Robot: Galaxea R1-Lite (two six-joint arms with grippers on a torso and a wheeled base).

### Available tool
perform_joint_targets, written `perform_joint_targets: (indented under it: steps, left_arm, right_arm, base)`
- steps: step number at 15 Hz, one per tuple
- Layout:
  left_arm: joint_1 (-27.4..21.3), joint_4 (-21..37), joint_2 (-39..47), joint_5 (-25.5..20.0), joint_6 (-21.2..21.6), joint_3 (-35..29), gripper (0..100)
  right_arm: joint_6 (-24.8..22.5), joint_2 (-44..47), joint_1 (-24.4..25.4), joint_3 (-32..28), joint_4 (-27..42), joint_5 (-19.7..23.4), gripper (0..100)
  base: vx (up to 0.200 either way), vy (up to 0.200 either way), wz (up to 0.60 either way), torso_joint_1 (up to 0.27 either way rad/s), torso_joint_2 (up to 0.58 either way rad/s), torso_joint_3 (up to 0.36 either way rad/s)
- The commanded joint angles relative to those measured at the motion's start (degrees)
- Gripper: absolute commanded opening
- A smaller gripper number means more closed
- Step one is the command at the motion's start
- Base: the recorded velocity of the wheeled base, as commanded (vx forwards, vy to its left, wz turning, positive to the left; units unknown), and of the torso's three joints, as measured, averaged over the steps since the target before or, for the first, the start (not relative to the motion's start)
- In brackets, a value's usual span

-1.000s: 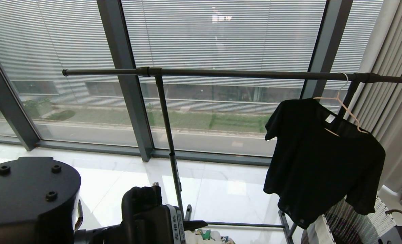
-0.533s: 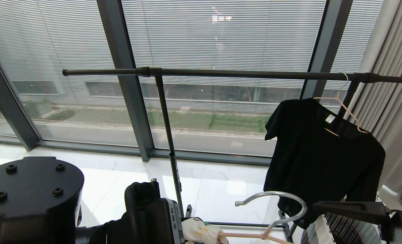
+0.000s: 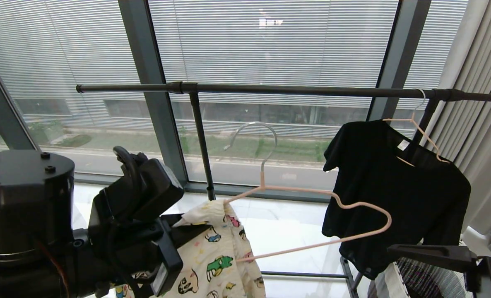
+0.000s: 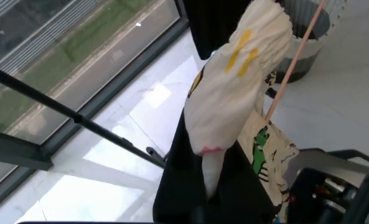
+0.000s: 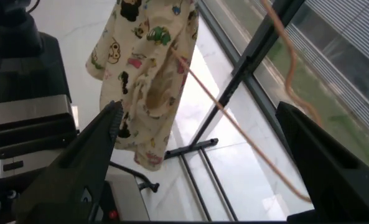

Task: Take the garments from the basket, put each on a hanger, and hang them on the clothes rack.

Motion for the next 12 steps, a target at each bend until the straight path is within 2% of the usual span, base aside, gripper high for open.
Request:
perform_joint_targets:
  steps: [1,3,5,8,10,12]
  left_arm:
    - [0.4,-1.4,-0.1,1.7,-0.3,-3.0,0]
    - [0.4,-4.4,-0.1,2.0,-0.3,-4.3,0]
    - [0.3,-5.8,-0.2,4.0,-0.2,-5.2,0]
    - [0.3,-5.8,-0.3,4.5,-0.2,-6.5,0]
    - [-0.4,-5.8,-0.7,4.5,-0.1,-6.6,0]
    - [-1.6,-5.8,-0.7,4.5,-0.1,-6.6,0]
  right_arm:
    - [0.8,2.4,0.0,1.3,-0.3,-0.1,100]
    - [6.6,7.6,-0.1,1.3,-3.7,-0.1,100]
    - [9.4,16.1,-0.1,1.3,-13.1,-0.2,100]
    - [13.4,28.7,-1.6,-0.7,-24.3,-1.7,100]
    - [14.1,35.0,-1.8,-4.7,-27.4,-6.4,100]
    - [14.8,38.5,-2.0,-8.0,-27.5,-8.2,100]
  base:
    - [0.0,0.0,0.0,0.0,0.0,0.0]
    - [0.0,0.0,0.0,0.0,0.0,0.0]
    - [0.0,0.0,0.0,0.0,0.0,0.0]
    - [0.0,0.0,0.0,0.0,0.0,0.0]
    - [0.0,0.0,0.0,0.0,0.0,0.0]
    - [0.0,0.0,0.0,0.0,0.0,0.0]
